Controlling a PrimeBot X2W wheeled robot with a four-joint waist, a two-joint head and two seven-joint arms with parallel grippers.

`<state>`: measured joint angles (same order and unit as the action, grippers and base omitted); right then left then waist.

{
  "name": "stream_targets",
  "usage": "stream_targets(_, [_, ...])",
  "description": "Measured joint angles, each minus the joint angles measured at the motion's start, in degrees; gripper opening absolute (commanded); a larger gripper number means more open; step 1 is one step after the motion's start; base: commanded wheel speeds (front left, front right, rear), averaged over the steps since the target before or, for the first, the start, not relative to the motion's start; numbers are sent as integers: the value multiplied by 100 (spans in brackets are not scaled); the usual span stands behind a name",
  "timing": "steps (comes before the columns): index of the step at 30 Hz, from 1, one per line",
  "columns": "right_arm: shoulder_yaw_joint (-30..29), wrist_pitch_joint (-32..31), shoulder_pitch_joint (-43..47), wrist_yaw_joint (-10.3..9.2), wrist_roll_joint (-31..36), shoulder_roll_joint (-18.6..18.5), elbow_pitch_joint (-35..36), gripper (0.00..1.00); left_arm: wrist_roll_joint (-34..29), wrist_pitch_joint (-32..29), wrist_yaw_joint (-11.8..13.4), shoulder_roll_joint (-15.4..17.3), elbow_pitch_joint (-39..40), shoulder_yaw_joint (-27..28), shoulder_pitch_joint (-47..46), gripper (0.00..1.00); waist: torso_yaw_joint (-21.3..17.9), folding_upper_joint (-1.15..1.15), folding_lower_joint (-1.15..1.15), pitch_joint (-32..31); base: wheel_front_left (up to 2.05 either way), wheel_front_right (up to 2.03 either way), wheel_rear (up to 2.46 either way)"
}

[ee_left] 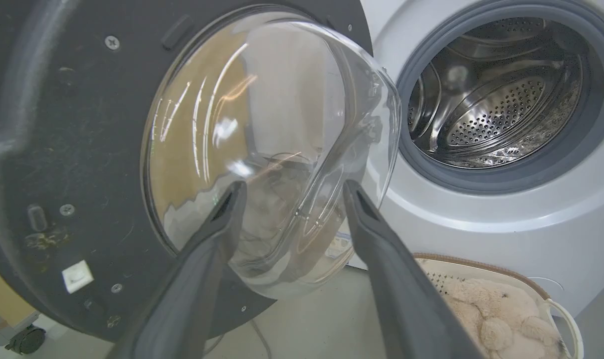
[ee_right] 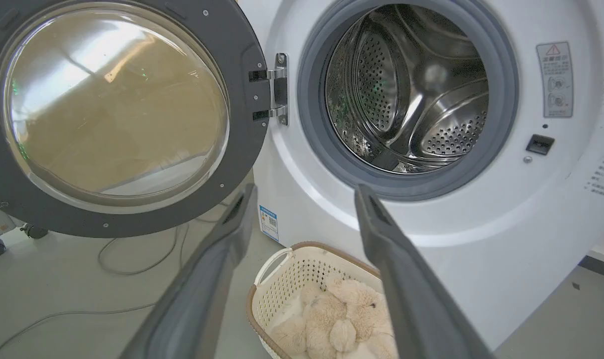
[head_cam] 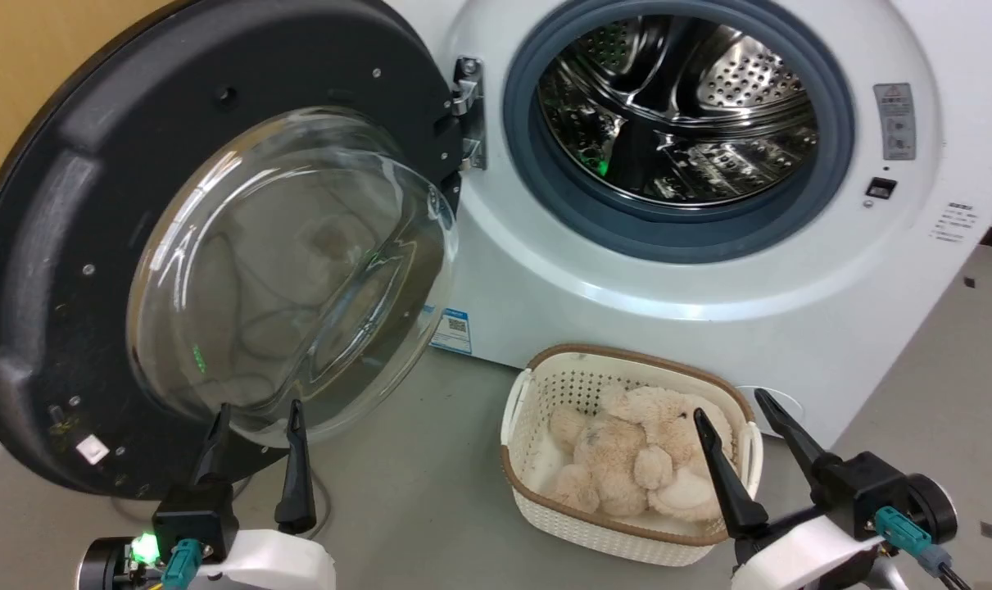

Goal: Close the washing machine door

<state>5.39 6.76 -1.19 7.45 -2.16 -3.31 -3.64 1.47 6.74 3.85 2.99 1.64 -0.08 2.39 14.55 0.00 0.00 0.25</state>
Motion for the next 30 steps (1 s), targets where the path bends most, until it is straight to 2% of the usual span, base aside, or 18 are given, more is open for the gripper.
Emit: stream_targets(30, [467,357,-303,0,-299,-96,-246,100,30,353,256,-4,269,48,236,100,753,0,0,77,-3,-3,-3])
